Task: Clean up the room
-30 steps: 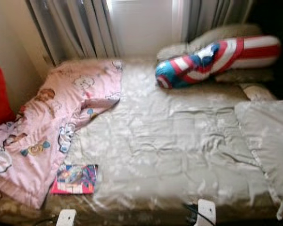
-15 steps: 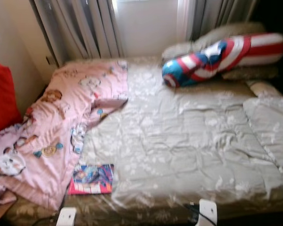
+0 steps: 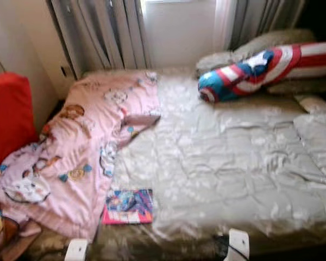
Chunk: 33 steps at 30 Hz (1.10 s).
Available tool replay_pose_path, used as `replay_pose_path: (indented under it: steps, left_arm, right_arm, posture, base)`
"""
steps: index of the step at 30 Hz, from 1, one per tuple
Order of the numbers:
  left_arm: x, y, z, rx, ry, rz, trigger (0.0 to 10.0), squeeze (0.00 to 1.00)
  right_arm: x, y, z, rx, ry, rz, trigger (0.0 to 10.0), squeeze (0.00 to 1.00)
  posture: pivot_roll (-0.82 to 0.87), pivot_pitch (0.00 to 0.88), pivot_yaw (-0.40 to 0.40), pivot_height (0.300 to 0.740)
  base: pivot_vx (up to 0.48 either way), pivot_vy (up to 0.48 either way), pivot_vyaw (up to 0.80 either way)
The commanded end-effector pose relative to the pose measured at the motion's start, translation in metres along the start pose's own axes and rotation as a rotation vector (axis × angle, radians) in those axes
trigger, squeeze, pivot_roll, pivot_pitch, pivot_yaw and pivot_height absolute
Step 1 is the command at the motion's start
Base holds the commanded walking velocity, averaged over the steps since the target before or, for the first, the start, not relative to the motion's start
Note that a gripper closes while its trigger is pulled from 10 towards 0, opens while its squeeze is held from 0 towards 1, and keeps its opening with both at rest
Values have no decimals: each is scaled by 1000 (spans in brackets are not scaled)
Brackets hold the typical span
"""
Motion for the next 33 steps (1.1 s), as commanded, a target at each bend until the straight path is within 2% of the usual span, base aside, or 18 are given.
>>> replay_pose_path:
  steps: [1, 9, 26, 33]
  left_arm:
    - [-2, 5, -7, 17, 23, 10, 10000, 0]
    - [-2, 5, -6, 15, 23, 10, 10000, 0]
    - [-2, 5, -6, 15, 22, 10, 10000, 0]
    - [-2, 5, -6, 18, 17, 9, 10000, 0]
  right_arm:
    - [1, 9, 2, -12, -8, 28, 10000, 0]
    - [2, 11, 4, -10, -17, 33, 10000, 0]
    - [2, 12, 6, 4, -20, 32, 10000, 0]
    - [2, 12, 6, 4, -20, 34, 10000, 0]
  posture:
    - [-17, 0, 6, 740]
    - [-17, 0, 5, 740]
    - [-16, 0, 5, 740]
    - [-16, 0, 4, 740]
  base:
    - [0, 330, 469]
    - [0, 330, 697]
    - [0, 326, 0]
    - [0, 0, 0]
Point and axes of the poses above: a point about 5 cm out from each wrist's last joint towards the gripper, its own x axis pointing out of the wrist towards the gripper, its own z axis along the axis of the wrist's last joint, y = z × x, the point moved 1 cm from there along x, pointing out of the wrist towards the gripper, and after that the axes turned 12 degrees about x, right-handed, at the moved point
